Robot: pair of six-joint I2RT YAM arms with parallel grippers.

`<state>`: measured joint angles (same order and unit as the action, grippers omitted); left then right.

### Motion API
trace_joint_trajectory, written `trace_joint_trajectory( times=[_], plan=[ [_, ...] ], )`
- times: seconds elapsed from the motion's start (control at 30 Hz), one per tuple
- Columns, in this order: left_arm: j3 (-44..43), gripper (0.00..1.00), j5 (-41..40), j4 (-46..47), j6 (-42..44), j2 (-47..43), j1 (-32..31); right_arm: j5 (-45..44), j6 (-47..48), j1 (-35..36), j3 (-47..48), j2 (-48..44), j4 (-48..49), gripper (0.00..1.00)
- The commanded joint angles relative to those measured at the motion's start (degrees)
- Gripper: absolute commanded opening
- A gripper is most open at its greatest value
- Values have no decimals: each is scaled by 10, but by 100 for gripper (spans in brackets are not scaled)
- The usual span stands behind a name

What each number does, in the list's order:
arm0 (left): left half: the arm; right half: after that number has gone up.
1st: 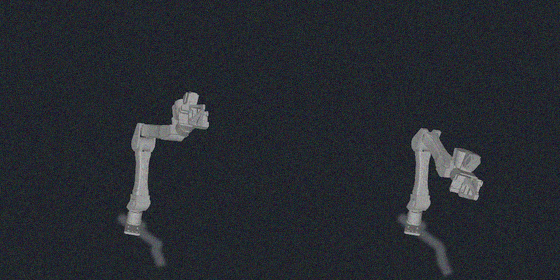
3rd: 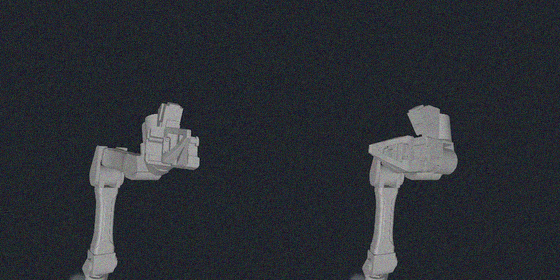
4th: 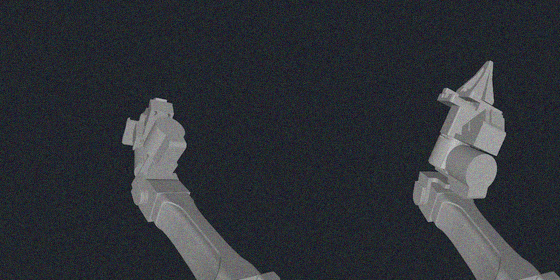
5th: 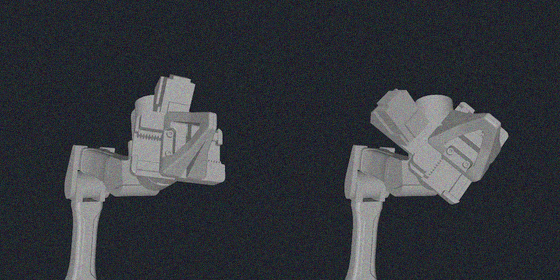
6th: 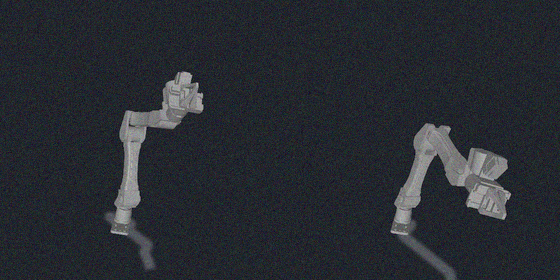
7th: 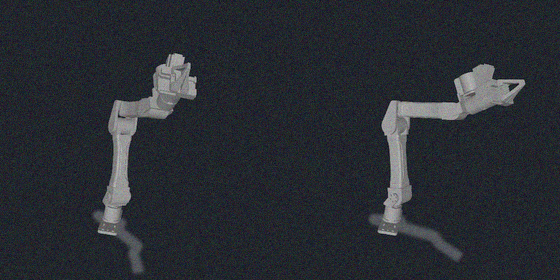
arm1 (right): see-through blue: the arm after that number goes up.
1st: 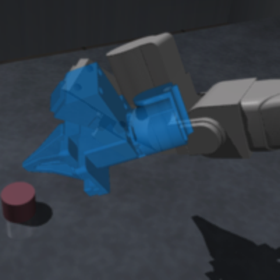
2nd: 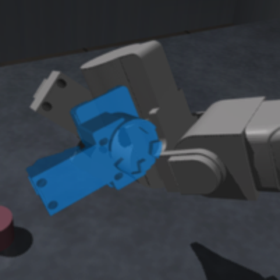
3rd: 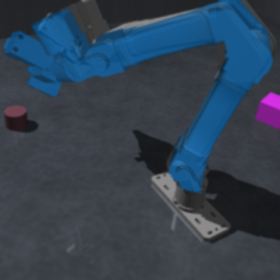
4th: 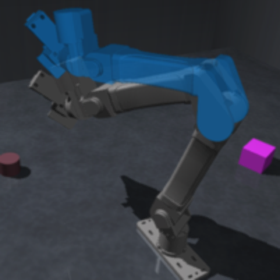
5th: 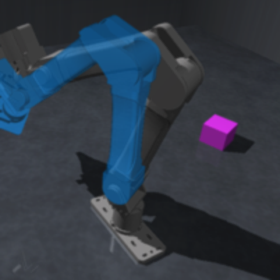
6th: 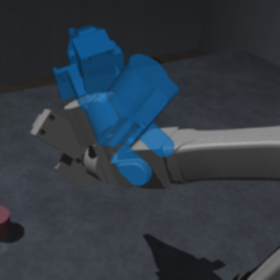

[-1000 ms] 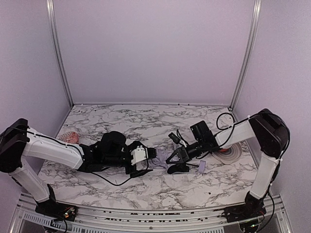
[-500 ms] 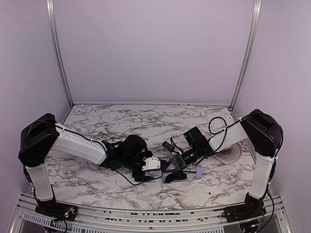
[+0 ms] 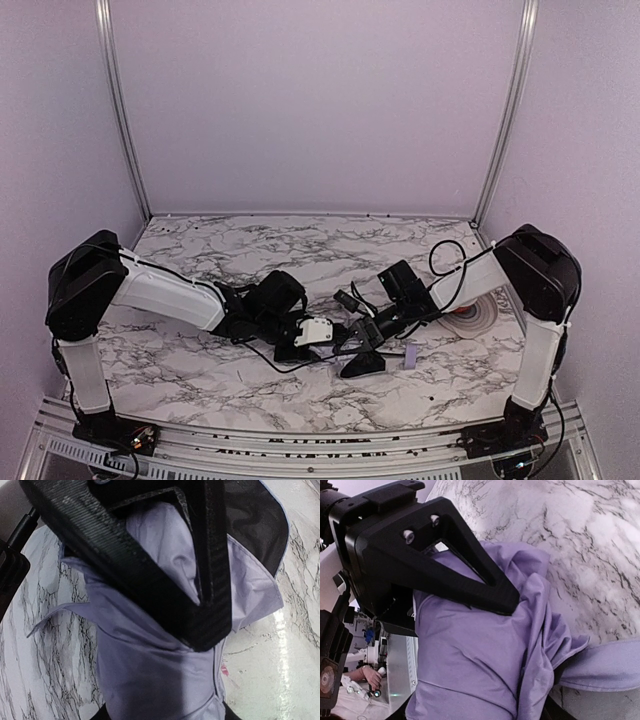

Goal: Put away the umbrella

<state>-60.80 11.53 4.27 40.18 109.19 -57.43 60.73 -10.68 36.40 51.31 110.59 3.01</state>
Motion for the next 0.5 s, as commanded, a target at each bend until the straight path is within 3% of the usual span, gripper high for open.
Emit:
trace_joint_trajectory(
  times=[0.0,0.1,0.23,0.47],
  plan=[
    [8,9,50,-78,0,26,-11,-5,11,-2,22,-22,42,60],
    [13,3,33,-92,2,26,-11,-17,28,-8,23,-46,31,81],
    [20,0,28,-107,5,24,-11,-34,53,-25,19,-90,11,99],
    [21,0,24,-127,4,19,-12,-101,67,-73,1,-175,-8,100]
  ],
)
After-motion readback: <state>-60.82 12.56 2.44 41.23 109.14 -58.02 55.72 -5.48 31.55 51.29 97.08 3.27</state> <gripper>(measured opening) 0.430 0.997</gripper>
